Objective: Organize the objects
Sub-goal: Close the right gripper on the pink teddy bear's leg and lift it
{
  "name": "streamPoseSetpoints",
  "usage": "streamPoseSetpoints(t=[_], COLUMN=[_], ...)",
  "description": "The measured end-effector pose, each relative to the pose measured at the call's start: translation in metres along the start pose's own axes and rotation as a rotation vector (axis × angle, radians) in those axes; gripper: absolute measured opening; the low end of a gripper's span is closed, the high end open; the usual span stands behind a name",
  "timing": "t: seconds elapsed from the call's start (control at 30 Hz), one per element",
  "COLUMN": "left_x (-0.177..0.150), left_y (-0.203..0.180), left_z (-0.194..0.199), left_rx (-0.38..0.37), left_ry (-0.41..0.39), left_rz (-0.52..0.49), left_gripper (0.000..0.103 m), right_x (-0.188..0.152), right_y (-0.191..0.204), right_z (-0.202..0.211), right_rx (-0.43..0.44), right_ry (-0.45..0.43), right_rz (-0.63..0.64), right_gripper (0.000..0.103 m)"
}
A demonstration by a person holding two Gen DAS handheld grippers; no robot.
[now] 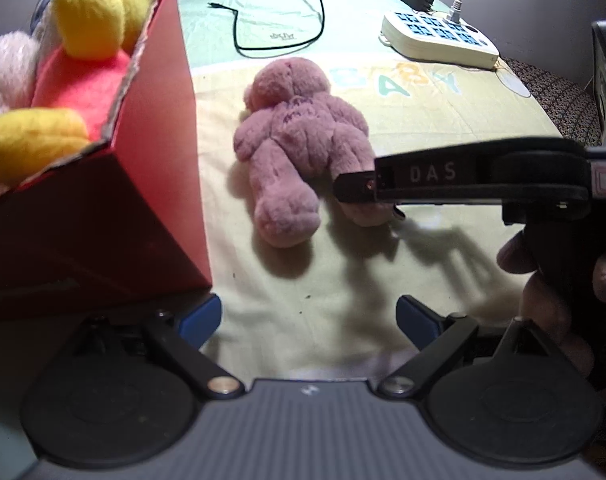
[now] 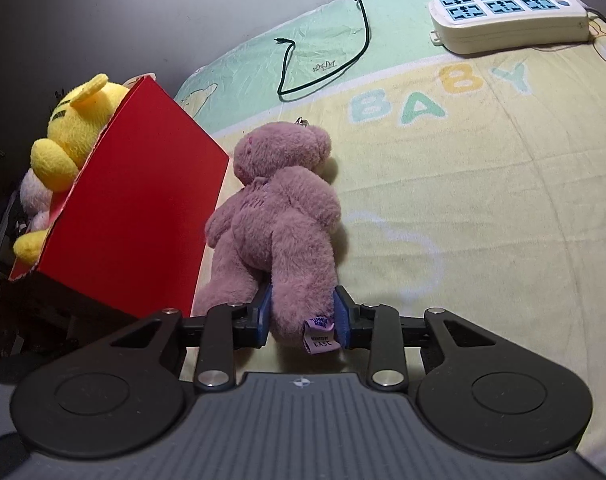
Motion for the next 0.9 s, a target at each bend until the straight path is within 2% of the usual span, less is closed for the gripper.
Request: streamPoseSetpoints(t=[0.17,0.43,0.57,0.73,0.77,0.9], left_x=[-0.005,-0.013,-0.01,0.001,0.003,0.007], left_y=[-0.004,-0.03,-0.042,-0.041,-0.04,-0.04], left_z=[0.005,0.019,0.021,0.016,0.014,0.009], left_rx=[-0.037,-0.152,-0.175,-0.18,-0.183,-0.225], left_ry=[-0.013,-0.044,-0.06,-0.071,-0.069,-0.065], left_rz=[-0.031,-0.119,-0.149,-0.137,-0.134,-0.105], left_gripper=[0.094,0.094,0.094,0.094,0.094,0.094], right_x=[-0.026,-0.055,-0.045,-0.021,-0.017,-0.006], right_y=[-0.015,-0.03,-0.034,-0.031,-0.032,-0.033], right_z=[0.026,0.054,0.059,0.068,0.065,0.046], right_rx=[-0.013,0.001,0.023,0.068,0.068,0.086], right_ry=[0.033,0.071,0.058,-0.005,-0.013,0.003], right_rz=[-0.017,-0.078,-0.112,-0.104,-0.105,-0.113], right_gripper=[0.034,0.035,0.038,0.042,0.045,0.047])
Point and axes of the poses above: each gripper's, at about its wrist camera, not at the fingertips, and z roughly against the way its jaws point, y to its left, x to its top, the point moved 9 cm from there along -z, roughly the way its jaws point, and after that the axes turned 9 degrees about -z, right-handed, at the moved point
